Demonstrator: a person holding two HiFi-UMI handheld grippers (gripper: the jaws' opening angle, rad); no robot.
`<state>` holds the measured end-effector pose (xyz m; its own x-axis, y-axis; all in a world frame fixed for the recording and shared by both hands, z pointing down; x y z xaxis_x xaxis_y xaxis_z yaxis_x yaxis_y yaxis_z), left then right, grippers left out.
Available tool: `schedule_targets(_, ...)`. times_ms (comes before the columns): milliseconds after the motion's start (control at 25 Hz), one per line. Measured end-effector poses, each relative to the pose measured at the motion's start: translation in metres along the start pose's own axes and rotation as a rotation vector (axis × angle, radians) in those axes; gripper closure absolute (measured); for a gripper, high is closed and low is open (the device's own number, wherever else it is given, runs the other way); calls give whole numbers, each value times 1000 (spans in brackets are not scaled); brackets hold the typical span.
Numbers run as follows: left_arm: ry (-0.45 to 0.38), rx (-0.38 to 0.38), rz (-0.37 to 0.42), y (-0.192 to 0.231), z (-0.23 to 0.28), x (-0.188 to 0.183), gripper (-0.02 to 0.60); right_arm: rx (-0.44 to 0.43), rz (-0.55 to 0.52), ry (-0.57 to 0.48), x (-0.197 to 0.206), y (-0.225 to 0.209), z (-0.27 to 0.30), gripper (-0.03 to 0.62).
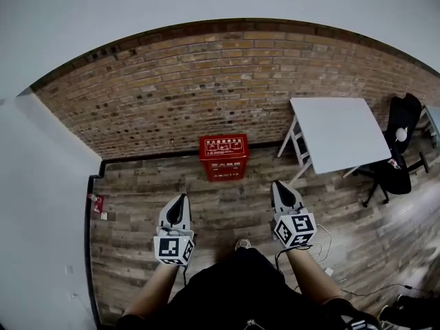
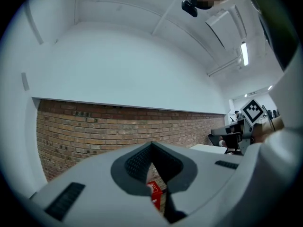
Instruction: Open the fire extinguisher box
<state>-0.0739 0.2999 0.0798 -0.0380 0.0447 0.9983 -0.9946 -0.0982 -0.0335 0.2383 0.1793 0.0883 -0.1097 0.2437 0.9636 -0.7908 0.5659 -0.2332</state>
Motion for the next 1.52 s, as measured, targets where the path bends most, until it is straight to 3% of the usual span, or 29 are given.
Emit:
schedule_targets(280, 25, -74, 11, -9, 59, -10, 538, -84, -14, 29, -21, -54, 64, 576)
schedule_targets(600, 66, -111, 28, 6, 90, -5, 538, -125, 4, 74, -7, -66, 114, 576)
schedule_targets(1120, -22, -18, 1, 99, 209, -10, 538, -25, -57, 41, -38, -59, 216, 576)
schedule_targets(1520, -10, 42, -56, 194, 290, -5, 538, 25, -80, 43, -63, -19, 320, 576)
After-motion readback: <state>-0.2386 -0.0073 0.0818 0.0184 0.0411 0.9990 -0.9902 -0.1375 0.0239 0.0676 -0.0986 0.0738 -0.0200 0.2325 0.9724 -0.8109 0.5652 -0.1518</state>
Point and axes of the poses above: the fingertips, and each gripper's own axes: z forward along the fingers, y to its left, x out of its underside, the point moved 9 cm from there along -z, backward along the fingers, and after that the axes turned 3 degrees about z, right-handed, at the moved point
